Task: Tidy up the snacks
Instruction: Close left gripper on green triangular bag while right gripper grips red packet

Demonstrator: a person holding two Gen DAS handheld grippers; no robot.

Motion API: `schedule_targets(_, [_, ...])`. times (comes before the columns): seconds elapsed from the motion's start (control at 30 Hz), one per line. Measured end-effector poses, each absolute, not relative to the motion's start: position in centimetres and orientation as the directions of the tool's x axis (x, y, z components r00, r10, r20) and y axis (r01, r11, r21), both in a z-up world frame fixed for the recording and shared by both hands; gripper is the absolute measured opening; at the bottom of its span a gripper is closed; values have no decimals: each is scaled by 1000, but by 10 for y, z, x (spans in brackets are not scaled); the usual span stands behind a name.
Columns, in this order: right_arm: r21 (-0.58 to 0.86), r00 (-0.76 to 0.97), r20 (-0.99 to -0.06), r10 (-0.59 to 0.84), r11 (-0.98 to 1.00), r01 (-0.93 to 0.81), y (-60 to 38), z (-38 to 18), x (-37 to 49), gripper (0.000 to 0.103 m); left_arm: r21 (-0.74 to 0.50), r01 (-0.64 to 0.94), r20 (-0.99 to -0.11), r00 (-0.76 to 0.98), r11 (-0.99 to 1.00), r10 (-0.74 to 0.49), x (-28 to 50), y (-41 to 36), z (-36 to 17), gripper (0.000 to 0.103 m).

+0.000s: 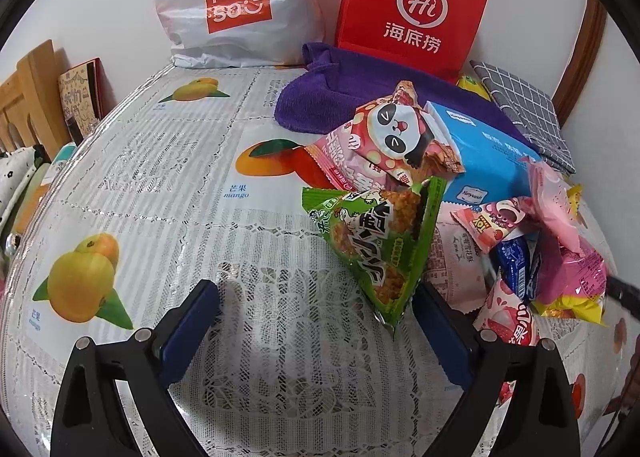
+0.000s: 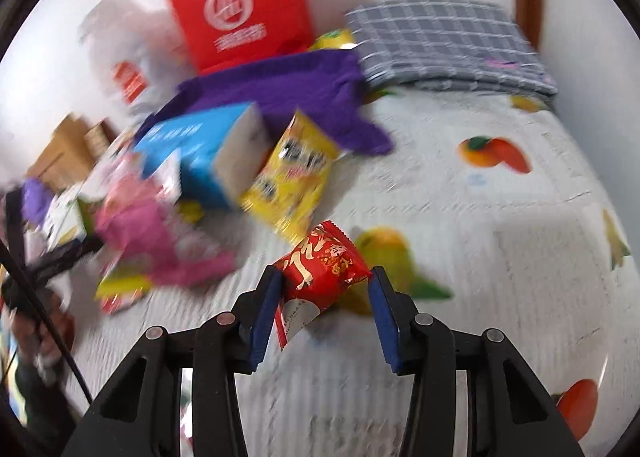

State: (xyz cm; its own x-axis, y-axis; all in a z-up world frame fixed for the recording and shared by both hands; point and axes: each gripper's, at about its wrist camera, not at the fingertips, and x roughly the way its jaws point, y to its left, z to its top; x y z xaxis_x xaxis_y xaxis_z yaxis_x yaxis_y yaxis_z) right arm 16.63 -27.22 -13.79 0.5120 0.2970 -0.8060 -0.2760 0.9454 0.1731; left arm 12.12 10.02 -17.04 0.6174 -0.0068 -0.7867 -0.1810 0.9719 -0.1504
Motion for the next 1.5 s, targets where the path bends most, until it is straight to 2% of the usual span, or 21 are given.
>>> schedule_targets(0.1, [105, 509, -832, 218, 965, -242, -268, -144, 165, 55, -164, -180, -782, 622, 970, -17, 120, 102, -170, 98])
schedule_targets(0.3, [137, 508, -837, 203, 977, -165, -272, -137, 148, 57, -179, -179, -778, 627, 967, -28, 120, 104, -170, 98])
schedule_targets(0.53, [140, 503, -838, 210, 975, -173, -254, -141, 125, 60, -190, -178, -775, 631, 966, -36, 120, 105, -170, 98])
schedule_targets(0.83, [148, 513, -843, 163, 987, -70, -255, -154, 152, 69, -221, -175, -764, 643, 959, -59, 117, 108, -169, 98])
schedule_targets(1.07, [181, 508, -841, 184, 982, -57, -251, -152, 180, 71, -224, -175, -763, 643, 959, -60, 117, 109, -169, 98])
schedule_targets(1.3, [151, 510, -846, 155, 987, -50, -235, -158, 200, 74, -221, -176, -764, 642, 959, -58, 117, 109, -169, 98])
schedule_targets(1.33, [143, 513, -845, 148, 988, -50, -234, -160, 200, 73, -221, -176, -764, 642, 959, -58, 117, 109, -169, 98])
schedule_targets(1.4, [96, 548, -829, 112, 994, -58, -231, -161, 197, 62, -221, -176, -764, 642, 959, -59, 117, 109, -169, 98])
schedule_targets(1.47, [44, 567, -821, 70, 997, -59, -231, -162, 194, 43, -223, -175, -763, 643, 959, -60, 117, 109, -169, 98])
schedule_targets(1.5, [26, 575, -816, 57, 998, -62, -233, -162, 192, 40, -221, -176, -764, 642, 959, -58, 117, 109, -169, 98])
